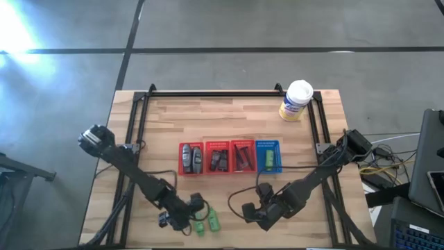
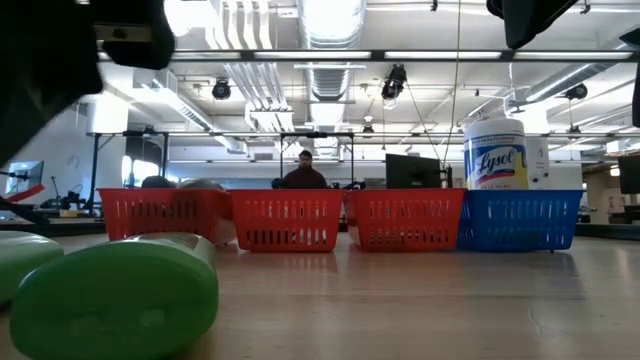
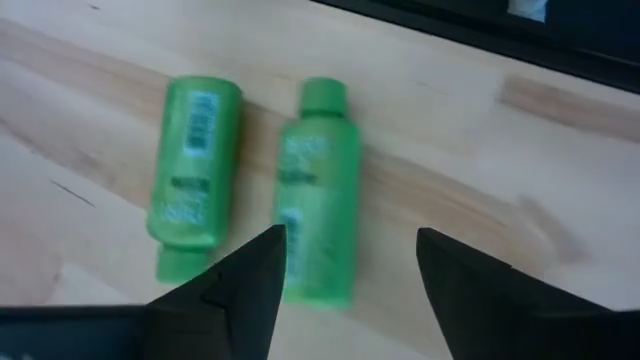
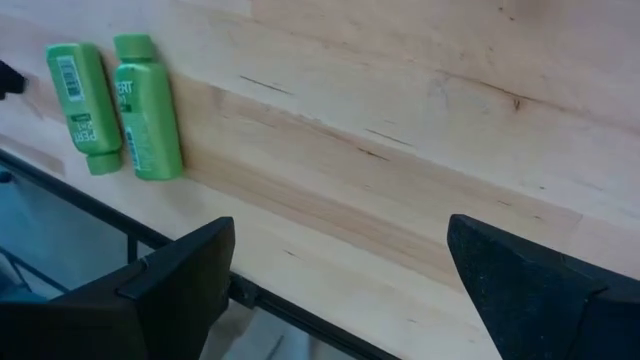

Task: Pick & Place Travel size toiletries
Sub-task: Put the green shampoo into the blue bin

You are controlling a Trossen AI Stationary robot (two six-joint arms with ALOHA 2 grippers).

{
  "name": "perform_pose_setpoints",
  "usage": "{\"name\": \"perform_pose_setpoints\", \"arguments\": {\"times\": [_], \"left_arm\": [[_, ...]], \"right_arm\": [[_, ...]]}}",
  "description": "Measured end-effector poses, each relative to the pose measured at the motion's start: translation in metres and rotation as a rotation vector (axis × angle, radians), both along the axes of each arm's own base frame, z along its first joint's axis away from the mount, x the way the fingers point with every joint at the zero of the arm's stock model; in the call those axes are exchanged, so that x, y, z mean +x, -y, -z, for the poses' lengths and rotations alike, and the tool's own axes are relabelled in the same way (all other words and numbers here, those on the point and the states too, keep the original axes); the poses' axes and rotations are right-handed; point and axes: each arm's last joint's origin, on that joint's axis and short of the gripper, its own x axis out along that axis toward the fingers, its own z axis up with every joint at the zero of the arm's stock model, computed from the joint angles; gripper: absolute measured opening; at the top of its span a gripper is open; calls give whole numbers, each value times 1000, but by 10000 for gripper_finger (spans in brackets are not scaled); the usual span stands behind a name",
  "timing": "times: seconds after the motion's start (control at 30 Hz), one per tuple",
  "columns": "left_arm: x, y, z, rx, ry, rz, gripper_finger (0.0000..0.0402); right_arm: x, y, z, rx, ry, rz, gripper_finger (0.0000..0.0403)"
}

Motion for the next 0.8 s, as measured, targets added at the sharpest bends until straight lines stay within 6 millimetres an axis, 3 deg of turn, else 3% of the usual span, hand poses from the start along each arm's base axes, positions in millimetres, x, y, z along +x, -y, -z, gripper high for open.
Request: {"name": "perform_pose_setpoints", "arguments": {"times": [0.33, 0.6, 0.8], "left_arm": [[37, 5, 6, 34, -98, -14, 265], [50, 6, 24, 46, -172, -17, 255], [48, -2, 27, 71, -232, -52, 239]], "right_arm": [[-7, -2, 2, -19, -54, -63, 364], [-20, -3, -4, -61, -89, -88, 364], [-24, -3, -6, -70, -100, -96, 364]]}}
